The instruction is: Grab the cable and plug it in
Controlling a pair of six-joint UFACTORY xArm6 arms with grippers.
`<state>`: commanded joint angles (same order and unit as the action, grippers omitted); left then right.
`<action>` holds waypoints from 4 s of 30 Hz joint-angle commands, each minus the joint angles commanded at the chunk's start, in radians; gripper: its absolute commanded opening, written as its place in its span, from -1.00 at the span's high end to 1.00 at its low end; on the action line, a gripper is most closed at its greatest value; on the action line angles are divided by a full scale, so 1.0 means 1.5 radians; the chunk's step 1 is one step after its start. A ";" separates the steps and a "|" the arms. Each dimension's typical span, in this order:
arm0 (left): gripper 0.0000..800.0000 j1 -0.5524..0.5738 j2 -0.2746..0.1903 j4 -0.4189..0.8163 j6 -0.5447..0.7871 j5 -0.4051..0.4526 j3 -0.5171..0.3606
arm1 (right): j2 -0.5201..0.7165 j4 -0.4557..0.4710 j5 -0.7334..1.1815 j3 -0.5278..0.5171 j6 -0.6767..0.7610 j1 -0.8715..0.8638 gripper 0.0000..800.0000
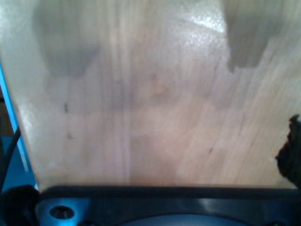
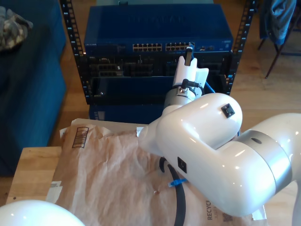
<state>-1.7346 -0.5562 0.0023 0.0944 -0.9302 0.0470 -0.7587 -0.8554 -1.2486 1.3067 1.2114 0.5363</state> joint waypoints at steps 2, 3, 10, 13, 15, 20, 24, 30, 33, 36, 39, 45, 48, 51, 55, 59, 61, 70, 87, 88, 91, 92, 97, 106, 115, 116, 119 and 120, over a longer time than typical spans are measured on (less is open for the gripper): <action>-1.00 0.000 0.000 0.000 0.000 0.000 0.000 | 0.000 -0.002 -0.002 -0.006 0.000 0.000 1.00; -1.00 0.000 0.000 0.000 0.000 0.000 0.000 | 0.000 -0.002 -0.002 -0.009 0.000 0.000 1.00; -1.00 0.000 0.000 0.000 0.000 0.000 0.000 | 0.001 -0.002 -0.001 -0.008 0.001 -0.002 1.00; -1.00 0.000 0.000 0.000 0.000 0.000 0.000 | 0.005 -0.002 -0.001 -0.009 0.001 -0.001 1.00; -1.00 0.000 0.000 0.000 0.000 0.000 0.000 | 0.014 -0.001 -0.001 -0.010 0.001 0.001 1.00; -1.00 0.000 0.000 0.000 0.000 0.000 0.000 | 0.015 0.001 0.002 0.001 0.001 0.000 1.00; -1.00 0.000 0.000 -0.001 0.000 0.000 0.000 | 0.011 0.002 0.002 0.002 0.002 0.000 1.00; -1.00 0.000 0.000 0.000 0.000 0.000 0.000 | 0.011 0.002 0.002 -0.004 0.002 0.001 1.00; -1.00 0.000 0.000 0.000 0.000 0.000 0.000 | 0.011 0.002 0.002 -0.004 0.002 0.001 1.00; -1.00 0.000 0.000 0.000 0.000 0.000 0.000 | 0.011 0.002 0.002 -0.004 0.002 0.003 1.00; -1.00 0.000 0.000 0.000 0.000 0.000 0.000 | 0.010 0.002 0.001 -0.005 0.002 0.003 1.00; -1.00 0.000 0.000 0.000 0.000 0.000 0.000 | 0.008 0.002 0.000 -0.002 0.002 0.003 1.00; -1.00 0.000 0.000 0.000 0.000 0.000 0.000 | 0.005 0.002 0.001 0.002 0.001 0.003 1.00; -1.00 0.000 0.000 0.000 0.000 0.000 0.000 | 0.004 0.002 0.001 0.001 0.001 0.002 1.00; -1.00 0.000 0.000 0.000 0.000 0.000 0.000 | 0.004 0.002 0.000 -0.005 0.001 0.001 1.00; -1.00 0.000 0.000 0.000 0.000 0.000 0.000 | 0.004 0.002 0.000 -0.005 0.001 0.001 1.00; -1.00 0.000 0.000 0.000 0.000 0.000 0.000 | 0.004 0.002 0.001 -0.004 0.001 0.001 1.00; -1.00 0.000 0.000 0.000 0.000 0.000 0.000 | 0.002 0.002 0.002 0.000 0.002 -0.003 1.00; -1.00 0.000 0.000 0.000 0.000 0.000 0.000 | 0.001 0.002 0.003 0.002 0.003 -0.008 1.00; -1.00 0.000 0.000 0.000 0.000 0.000 0.000 | 0.001 0.002 0.003 0.002 0.003 -0.008 1.00; -1.00 0.000 0.000 0.000 0.000 0.000 0.000 | 0.001 0.002 0.003 0.003 0.002 -0.008 1.00; -1.00 0.000 0.000 0.000 0.000 0.000 0.000 | 0.001 0.002 0.003 0.004 0.002 -0.007 1.00; -1.00 0.000 0.000 0.000 0.000 0.000 0.000 | 0.000 0.002 0.005 0.016 0.003 -0.006 1.00; -1.00 0.000 0.000 0.000 0.000 0.000 0.000 | -0.013 0.003 0.006 0.028 0.003 -0.006 1.00; -1.00 0.000 0.000 0.000 0.000 0.000 0.000 | -0.032 0.003 0.011 0.059 0.003 -0.017 1.00; -1.00 0.000 0.000 0.000 0.000 0.000 0.000 | -0.031 0.003 0.011 0.058 0.003 -0.017 1.00; -1.00 0.000 0.000 0.000 0.000 0.000 0.000 | -0.027 0.005 0.011 0.053 0.002 -0.018 0.69; -1.00 0.000 0.000 0.000 0.000 0.000 0.000 | -0.027 0.006 0.014 0.052 0.002 -0.018 0.61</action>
<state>-1.7346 -0.5562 0.0023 0.0944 -0.9302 0.0470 -0.7986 -0.8462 -1.2271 1.3849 1.2144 0.5086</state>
